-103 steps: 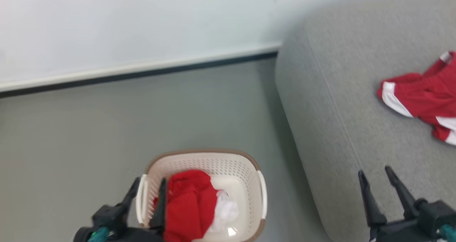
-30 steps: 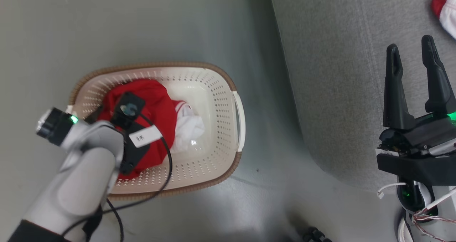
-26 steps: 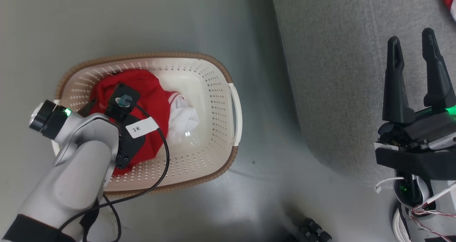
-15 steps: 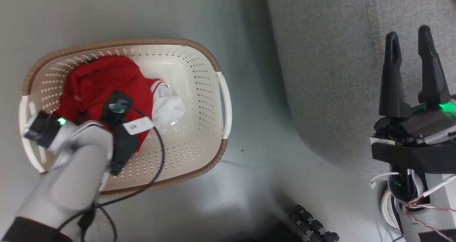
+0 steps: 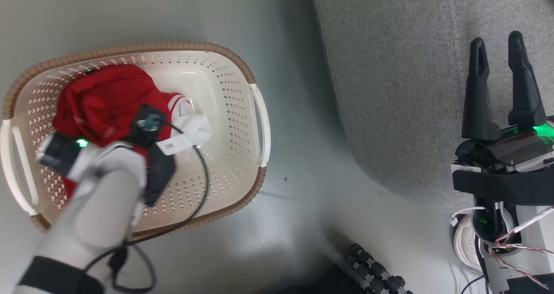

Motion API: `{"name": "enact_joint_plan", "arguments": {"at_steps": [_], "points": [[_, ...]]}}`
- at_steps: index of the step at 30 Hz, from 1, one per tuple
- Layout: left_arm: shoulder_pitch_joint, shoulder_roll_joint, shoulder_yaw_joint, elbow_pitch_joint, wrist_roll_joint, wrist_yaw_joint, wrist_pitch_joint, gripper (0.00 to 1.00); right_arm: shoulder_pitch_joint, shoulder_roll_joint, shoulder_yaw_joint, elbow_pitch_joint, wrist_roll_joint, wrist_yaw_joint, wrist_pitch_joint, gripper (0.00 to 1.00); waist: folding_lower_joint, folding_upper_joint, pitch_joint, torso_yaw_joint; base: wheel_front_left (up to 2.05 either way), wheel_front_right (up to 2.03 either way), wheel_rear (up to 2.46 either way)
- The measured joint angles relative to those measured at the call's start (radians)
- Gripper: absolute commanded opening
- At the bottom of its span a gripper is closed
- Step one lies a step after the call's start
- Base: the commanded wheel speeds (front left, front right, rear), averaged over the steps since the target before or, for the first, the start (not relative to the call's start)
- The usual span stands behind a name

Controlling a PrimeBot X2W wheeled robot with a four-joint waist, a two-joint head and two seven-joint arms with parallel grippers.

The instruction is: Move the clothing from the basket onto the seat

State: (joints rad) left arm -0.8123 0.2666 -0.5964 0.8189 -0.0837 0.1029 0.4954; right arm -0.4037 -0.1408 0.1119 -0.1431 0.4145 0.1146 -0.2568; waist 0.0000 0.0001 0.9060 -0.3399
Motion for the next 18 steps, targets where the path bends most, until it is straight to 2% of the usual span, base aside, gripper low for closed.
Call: {"name": "enact_joint_plan", "arguments": {"at_steps": [5, 12, 15, 18], "points": [[-0.002, -0.087, 0.062, -0.029, -0.077, 0.003, -0.086, 0.0, -0.002, 0.003, -0.015, 0.024, -0.007, 0.0, 0.0, 1.0, 0.0, 0.0, -0.021, 0.008, 0.0, 0.0, 0.0], [0.024, -0.205, 0.163, -0.115, -0.203, 0.012, -0.272, 0.0, -0.004, -0.002, -0.041, 0.067, -0.046, 0.002, 0.0, 1.0, 0.0, -0.0001, -0.084, 0.036, 0.0, 0.0, 0.0], [0.065, -0.231, 0.166, -0.163, -0.238, 0.012, -0.349, 0.0, -0.002, -0.015, -0.053, 0.072, -0.058, 0.006, 0.0, 1.0, -0.0001, -0.0001, -0.119, 0.054, 0.0, 0.0, 0.0], [0.092, -0.23, 0.167, -0.198, -0.254, 0.01, -0.398, 0.0, -0.002, -0.016, -0.053, 0.073, -0.066, 0.006, 0.0, 1.0, -0.0001, -0.0002, -0.143, 0.068, 0.0, 0.0, 0.0]]}}
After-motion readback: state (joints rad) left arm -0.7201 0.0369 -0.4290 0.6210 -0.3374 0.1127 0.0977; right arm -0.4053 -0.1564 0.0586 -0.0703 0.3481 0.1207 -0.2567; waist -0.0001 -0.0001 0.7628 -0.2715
